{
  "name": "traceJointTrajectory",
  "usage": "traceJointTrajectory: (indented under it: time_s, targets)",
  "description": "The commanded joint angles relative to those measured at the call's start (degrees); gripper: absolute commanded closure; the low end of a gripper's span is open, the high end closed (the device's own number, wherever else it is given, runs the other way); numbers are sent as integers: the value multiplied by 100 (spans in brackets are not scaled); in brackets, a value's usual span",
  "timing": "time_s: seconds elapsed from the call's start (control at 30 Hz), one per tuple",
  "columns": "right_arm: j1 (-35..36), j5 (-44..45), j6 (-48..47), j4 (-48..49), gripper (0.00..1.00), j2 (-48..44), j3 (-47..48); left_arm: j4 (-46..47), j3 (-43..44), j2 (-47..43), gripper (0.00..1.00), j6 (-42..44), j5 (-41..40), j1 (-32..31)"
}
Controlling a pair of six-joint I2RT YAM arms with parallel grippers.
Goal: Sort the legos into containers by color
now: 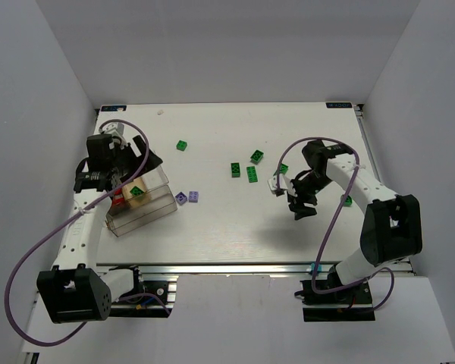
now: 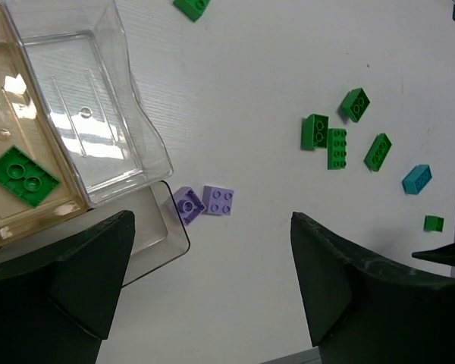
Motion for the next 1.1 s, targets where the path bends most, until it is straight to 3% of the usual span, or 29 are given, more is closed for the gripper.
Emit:
traceJointTrajectory:
  time_s: [0.0, 0.13, 0.37, 0.5, 1.07]
  targets:
    - [-1, 93, -46, 67, 29, -198, -60, 210, -62, -178, 7, -34, 515, -19]
    - [78, -38, 463, 541, 30, -251, -87, 447, -71, -11, 8, -86, 945, -72]
    - [306, -285, 2859, 1780, 36, 136, 405, 659, 157, 525, 16, -148, 1368, -467]
    - [412, -206, 3652, 2229, 36, 329, 678, 659, 315, 798, 18, -148, 1324, -844]
    - [421, -127, 4137, 2370, 36, 470, 871, 843, 368, 1176, 17, -332, 893, -1663]
